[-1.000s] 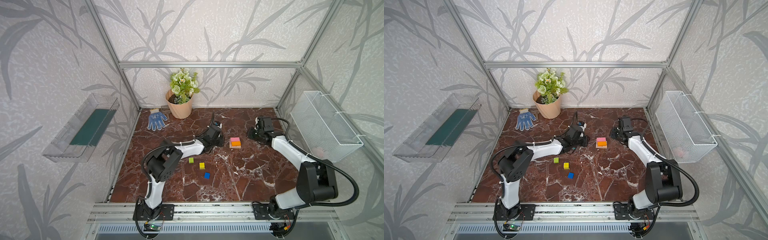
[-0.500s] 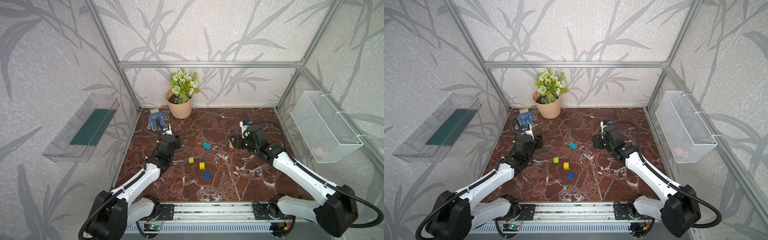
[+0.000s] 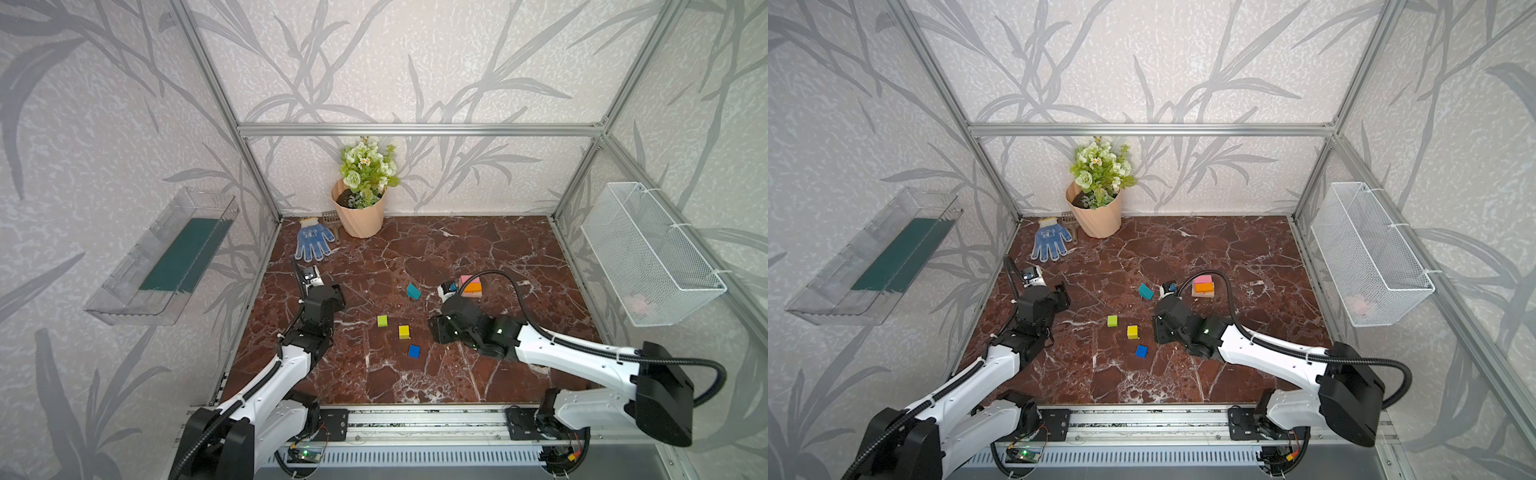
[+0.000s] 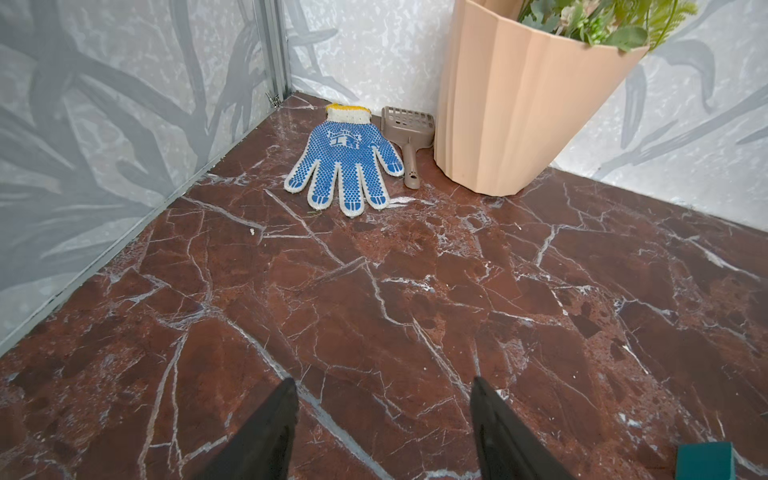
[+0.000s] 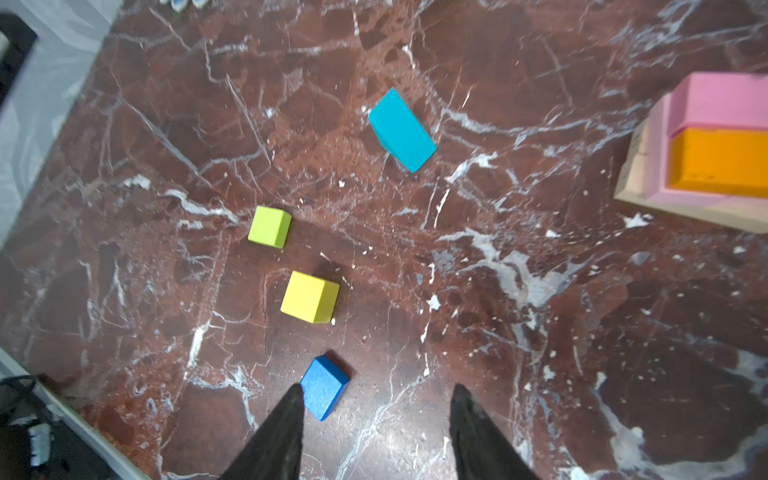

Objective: Build the wood block tower
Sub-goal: 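Move the right gripper over the small blue cube nearest the robot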

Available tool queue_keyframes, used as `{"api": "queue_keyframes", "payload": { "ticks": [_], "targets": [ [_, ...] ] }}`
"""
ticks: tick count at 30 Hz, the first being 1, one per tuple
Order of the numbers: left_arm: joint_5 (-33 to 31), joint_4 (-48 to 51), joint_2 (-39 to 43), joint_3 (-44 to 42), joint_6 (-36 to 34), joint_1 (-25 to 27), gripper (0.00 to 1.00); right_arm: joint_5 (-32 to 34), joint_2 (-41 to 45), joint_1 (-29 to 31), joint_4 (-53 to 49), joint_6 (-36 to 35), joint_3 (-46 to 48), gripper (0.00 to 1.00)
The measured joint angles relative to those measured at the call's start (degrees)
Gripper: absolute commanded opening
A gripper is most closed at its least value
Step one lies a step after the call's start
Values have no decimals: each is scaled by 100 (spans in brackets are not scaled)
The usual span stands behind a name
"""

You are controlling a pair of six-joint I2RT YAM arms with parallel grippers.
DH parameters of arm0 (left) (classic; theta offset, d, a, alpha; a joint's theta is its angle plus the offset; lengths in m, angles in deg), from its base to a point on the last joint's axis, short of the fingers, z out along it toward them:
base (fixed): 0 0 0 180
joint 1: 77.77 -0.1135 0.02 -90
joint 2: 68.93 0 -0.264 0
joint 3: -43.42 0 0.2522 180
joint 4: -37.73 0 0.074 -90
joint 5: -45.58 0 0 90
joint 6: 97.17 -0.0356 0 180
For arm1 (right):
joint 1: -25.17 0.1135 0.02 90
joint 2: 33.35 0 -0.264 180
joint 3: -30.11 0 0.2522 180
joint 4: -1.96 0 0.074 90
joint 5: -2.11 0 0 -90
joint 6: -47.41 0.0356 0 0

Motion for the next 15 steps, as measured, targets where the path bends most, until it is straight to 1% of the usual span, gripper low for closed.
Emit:
{"api": "queue_keyframes", "payload": {
  "ticks": [3,6,8,10,15],
  "targets": [
    [144,-662,85,-535,70,-42,76,173,-540,533,11,184,-57,67],
    [273,-605,192,-822,94,-66,78,321,-1012,957,20,358,-199,68],
    [302,-807,356,-955,109,-66,78,382,-1274,1145,22,448,-343,68],
    [334,-898,538,-1036,125,-66,79,428,-1558,1246,-11,505,-584,69],
    [352,-1097,820,-1134,133,-66,79,662,-2199,1266,-184,623,-1226,70]
  ]
}}
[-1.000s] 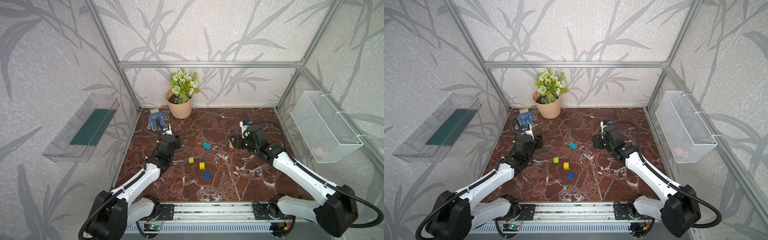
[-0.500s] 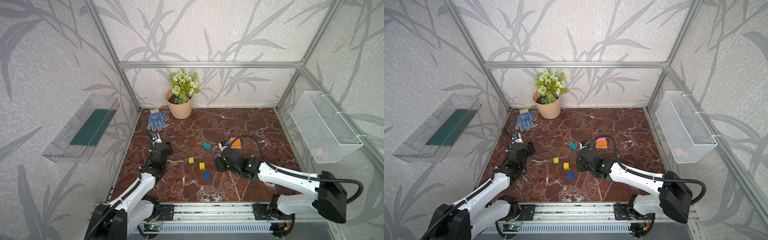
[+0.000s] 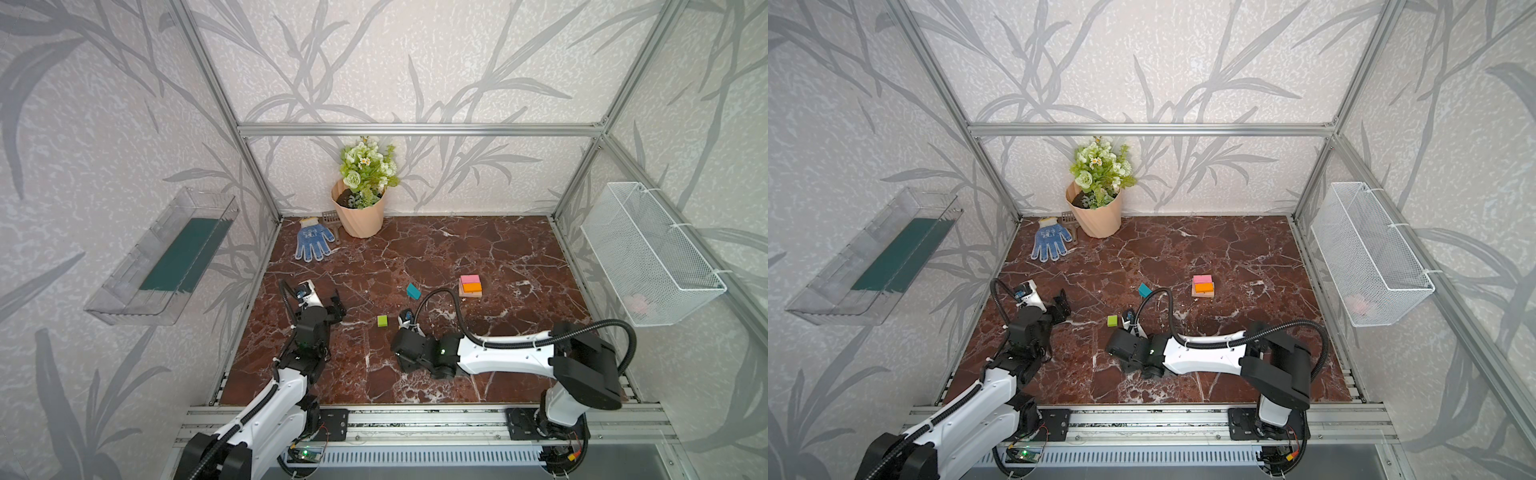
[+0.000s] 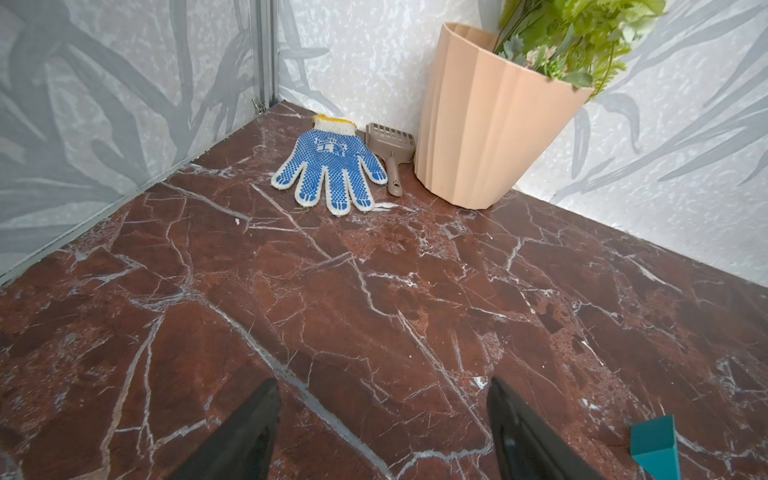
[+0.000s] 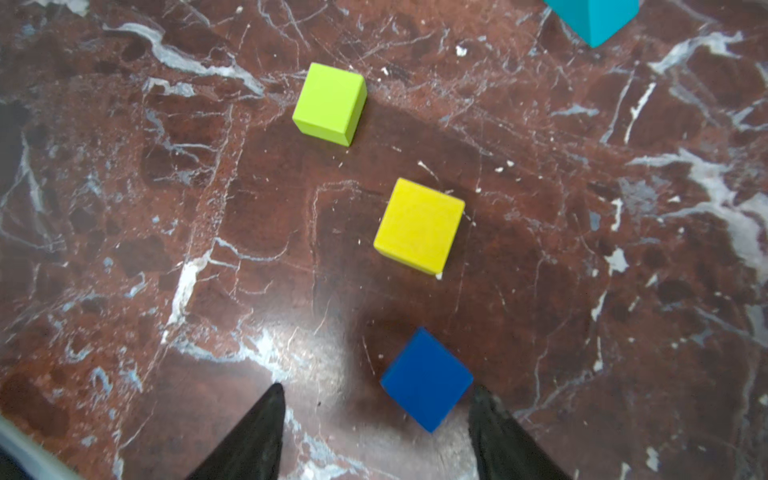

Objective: Build the wood block tower
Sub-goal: 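Move the right gripper over the small blue cube nearest the robot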

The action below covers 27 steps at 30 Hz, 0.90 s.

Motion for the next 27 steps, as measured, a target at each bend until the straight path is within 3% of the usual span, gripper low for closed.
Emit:
{"api": "queue_keyframes", "payload": {
  "ticks": [9,27],
  "targets": [
    [13,-72,24,-37,13,0,79,433,-651,2,-719,254,-439,66],
    [59,-72,-33,-37,11,0,79,879,-647,22,-881,643,-173,58]
  ]
}}
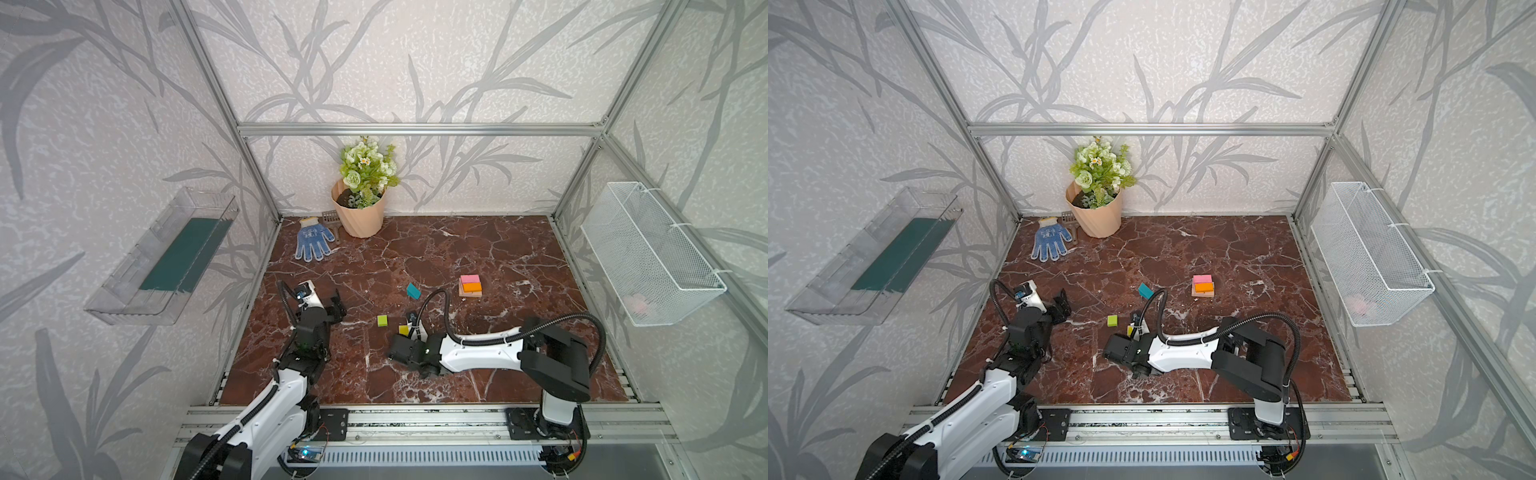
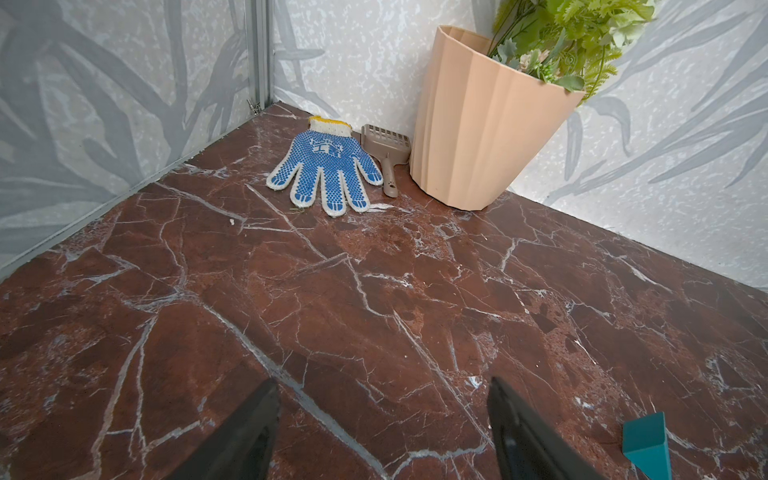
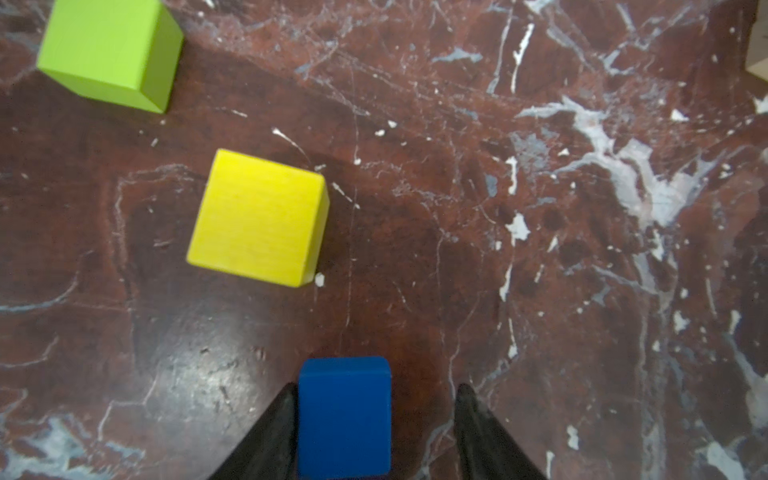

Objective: Build the wood block tower
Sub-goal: 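Move the right gripper over the small blue cube nearest the robot, then close the right gripper on the blue cube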

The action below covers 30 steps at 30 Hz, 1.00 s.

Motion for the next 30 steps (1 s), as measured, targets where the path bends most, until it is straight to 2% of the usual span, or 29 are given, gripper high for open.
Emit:
{"api": "queue_keyframes", "payload": {
  "ticks": [13,23,30],
  "targets": [
    [37,0,0,0,0,0,79,-33,155,0,280,-33,251,58],
    [39,0,2,0,0,0,79,-120,70,0,398,-131,177,29],
    [42,0,2,0,0,0,79,-138,111,0,402,-142,188,23]
  ]
}}
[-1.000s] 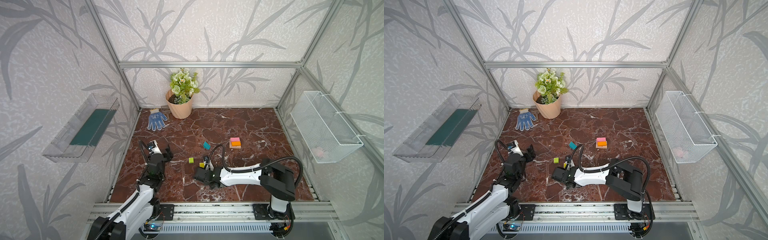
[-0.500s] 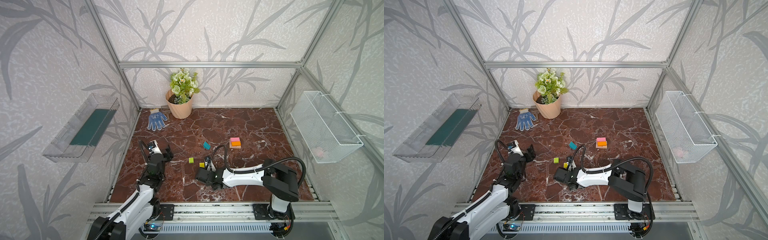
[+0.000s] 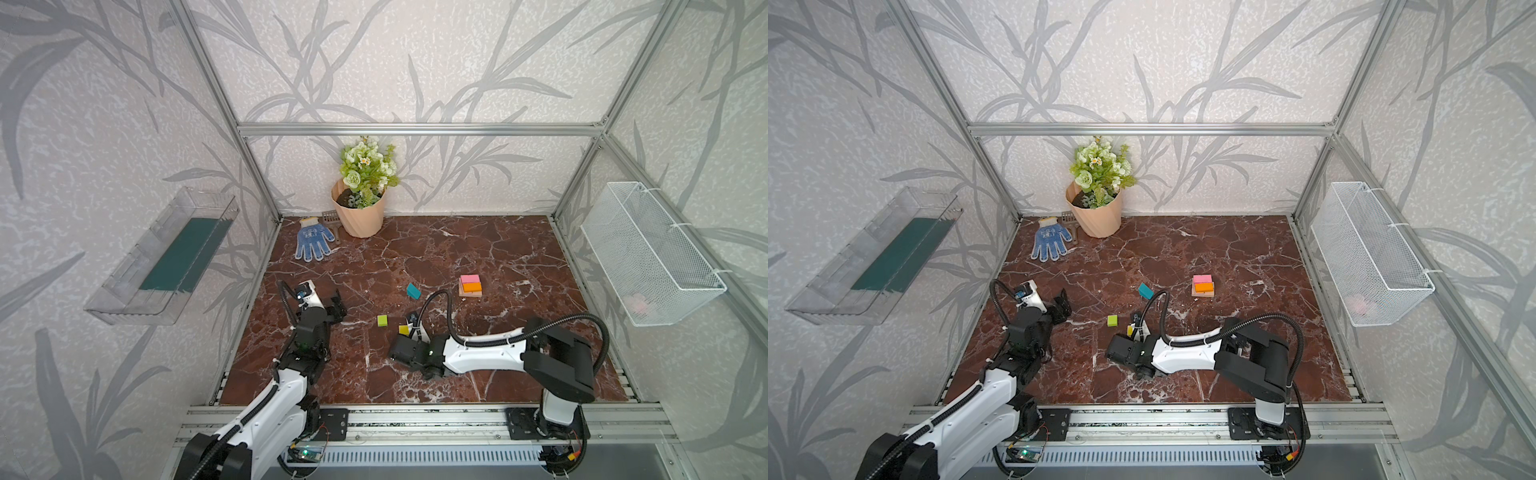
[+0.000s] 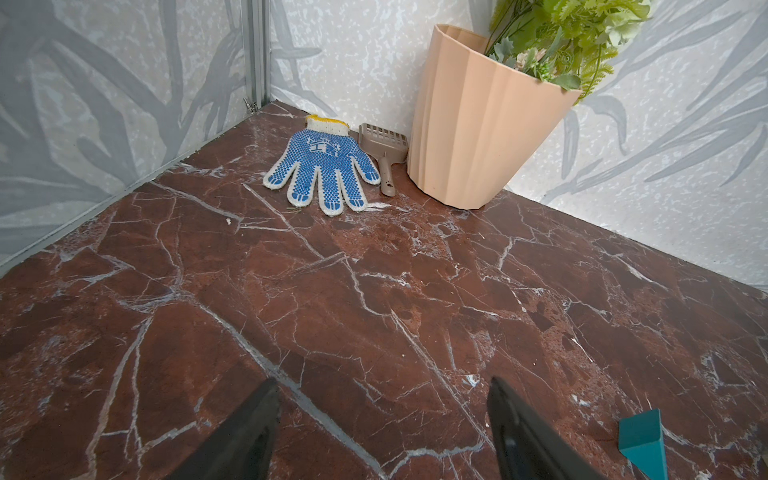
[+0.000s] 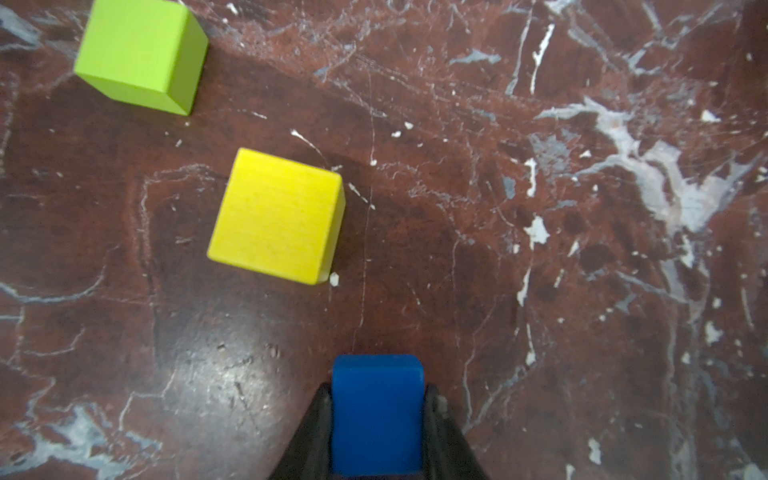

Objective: Build the wood block tower
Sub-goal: 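Close the right gripper on the blue cube, then lift the blue cube with the right gripper and carry it over the stack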

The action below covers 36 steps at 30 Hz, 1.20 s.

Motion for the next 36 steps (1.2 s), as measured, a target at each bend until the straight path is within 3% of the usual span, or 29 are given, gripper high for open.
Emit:
{"api": "queue_keyframes", "payload": {
  "ticks": [4,7,11,17,23,28,36],
  "targets": [
    [50,-7,0,0,-4,0,79,114,295,0,-160,-13,35,23],
    [205,-63,-20,0,-37,0,91,260,758,-70,-341,-94,55,21],
    [505,-170,-144,0,-157,0,99,378,1598,-413,-396,-236,192,20],
    [1143,-345,-396,2,-422,0,99,446,2782,-1517,-326,-614,855,20],
    [1580,-382,-708,107,-588,2,99,-181,3318,-3206,-140,-1388,1121,20],
    [1683,-387,-737,140,-627,9,100,-763,2946,-4122,-76,-2094,855,12],
    [1685,-385,-846,201,-627,13,100,-1473,1178,-4666,-177,-2883,-446,5]
  ]
}}
